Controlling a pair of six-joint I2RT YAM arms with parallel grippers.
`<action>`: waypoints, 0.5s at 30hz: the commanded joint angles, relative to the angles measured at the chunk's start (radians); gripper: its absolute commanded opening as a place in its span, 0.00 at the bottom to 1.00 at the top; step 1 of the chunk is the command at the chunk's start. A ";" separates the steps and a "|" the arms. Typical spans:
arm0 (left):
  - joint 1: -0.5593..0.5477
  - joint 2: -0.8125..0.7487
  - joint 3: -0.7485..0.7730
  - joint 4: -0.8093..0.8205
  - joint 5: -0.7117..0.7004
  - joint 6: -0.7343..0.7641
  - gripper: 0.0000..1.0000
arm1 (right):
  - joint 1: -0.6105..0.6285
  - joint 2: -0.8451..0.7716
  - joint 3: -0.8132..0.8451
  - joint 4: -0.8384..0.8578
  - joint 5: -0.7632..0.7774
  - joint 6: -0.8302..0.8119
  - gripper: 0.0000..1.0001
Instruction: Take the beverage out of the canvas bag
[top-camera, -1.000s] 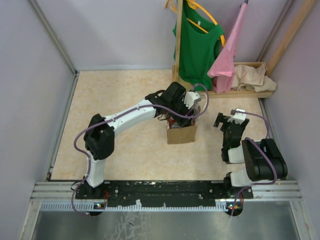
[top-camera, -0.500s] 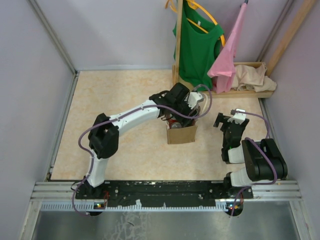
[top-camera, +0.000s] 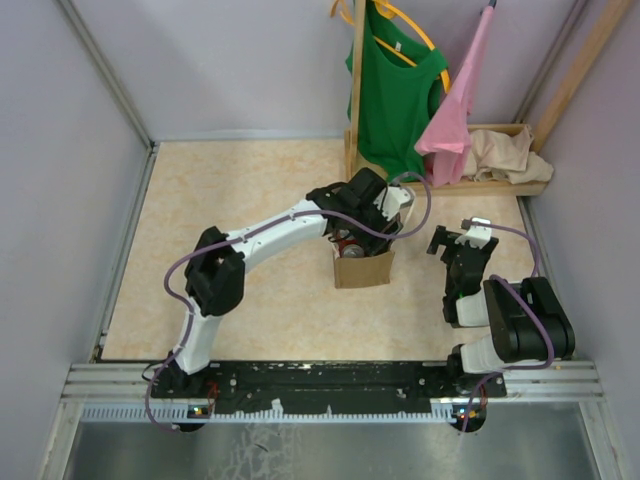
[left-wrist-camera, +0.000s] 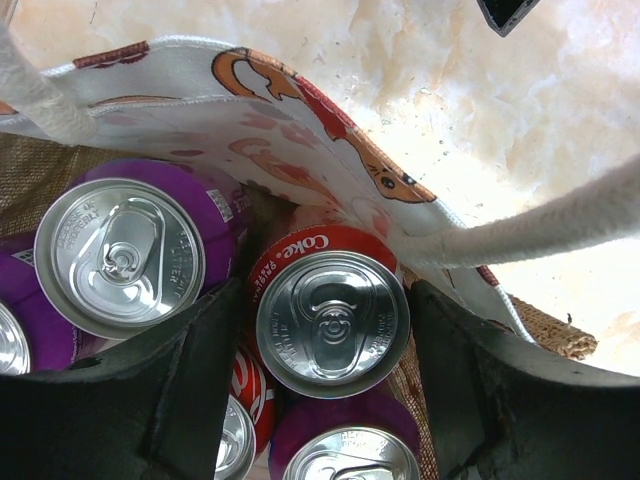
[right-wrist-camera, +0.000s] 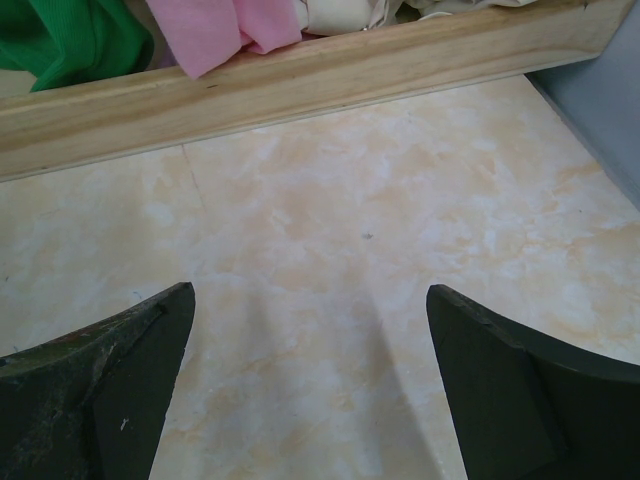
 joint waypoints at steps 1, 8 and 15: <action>-0.001 0.074 0.002 -0.180 -0.070 -0.015 0.70 | -0.001 0.001 0.027 0.060 0.011 -0.010 0.99; -0.002 0.113 0.020 -0.240 -0.101 -0.023 0.37 | -0.001 0.001 0.026 0.060 0.011 -0.009 0.99; -0.002 0.098 0.013 -0.227 -0.124 -0.022 0.00 | -0.001 0.001 0.027 0.060 0.011 -0.010 0.99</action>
